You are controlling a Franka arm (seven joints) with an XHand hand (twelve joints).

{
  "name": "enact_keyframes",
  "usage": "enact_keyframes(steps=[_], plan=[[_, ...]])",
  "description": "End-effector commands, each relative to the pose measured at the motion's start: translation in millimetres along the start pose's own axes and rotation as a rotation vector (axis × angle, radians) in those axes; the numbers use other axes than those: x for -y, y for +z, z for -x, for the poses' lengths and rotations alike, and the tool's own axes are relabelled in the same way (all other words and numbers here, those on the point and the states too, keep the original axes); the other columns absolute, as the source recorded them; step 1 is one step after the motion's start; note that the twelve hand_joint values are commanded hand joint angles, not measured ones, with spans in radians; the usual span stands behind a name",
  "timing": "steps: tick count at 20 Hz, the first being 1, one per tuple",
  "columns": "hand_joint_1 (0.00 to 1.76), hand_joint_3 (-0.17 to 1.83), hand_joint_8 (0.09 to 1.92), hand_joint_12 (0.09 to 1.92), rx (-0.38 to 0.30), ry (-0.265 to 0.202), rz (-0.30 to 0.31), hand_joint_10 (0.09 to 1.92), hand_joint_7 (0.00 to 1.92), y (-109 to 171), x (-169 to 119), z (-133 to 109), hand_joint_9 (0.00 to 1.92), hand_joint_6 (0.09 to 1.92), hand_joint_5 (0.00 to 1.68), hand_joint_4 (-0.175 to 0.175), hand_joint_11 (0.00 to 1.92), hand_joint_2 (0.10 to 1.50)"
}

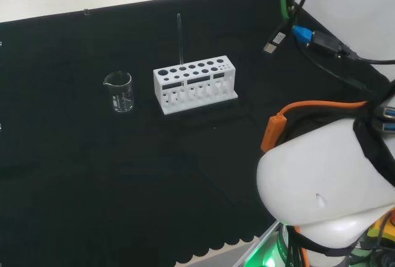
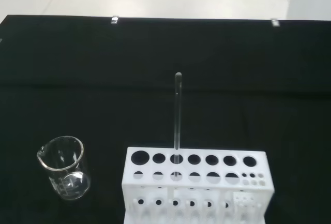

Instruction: Take the glass rod from the white test tube rack.

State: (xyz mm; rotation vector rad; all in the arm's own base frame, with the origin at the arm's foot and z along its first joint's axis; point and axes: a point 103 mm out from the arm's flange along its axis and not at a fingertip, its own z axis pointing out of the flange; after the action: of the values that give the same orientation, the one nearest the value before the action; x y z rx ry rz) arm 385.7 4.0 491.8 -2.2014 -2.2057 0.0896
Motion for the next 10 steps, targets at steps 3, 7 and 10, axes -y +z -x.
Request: enact_keyframes(steps=[3,7,10], plan=[[0.57,-0.17,0.82,1.32,-0.007,-0.072,-0.013,0.76,0.53,29,-49,-8,0.74,0.24,0.36,-0.076,0.61,1.09],[0.59,-0.17,0.82,1.32,-0.026,-0.091,-0.033,0.74,0.55,48,-65,-11,0.76,0.45,0.3,-0.077,0.62,1.09],[0.6,-0.17,0.82,1.32,-0.026,-0.102,-0.053,0.74,0.57,62,-77,-16,0.77,0.48,0.3,-0.078,0.63,1.09]])
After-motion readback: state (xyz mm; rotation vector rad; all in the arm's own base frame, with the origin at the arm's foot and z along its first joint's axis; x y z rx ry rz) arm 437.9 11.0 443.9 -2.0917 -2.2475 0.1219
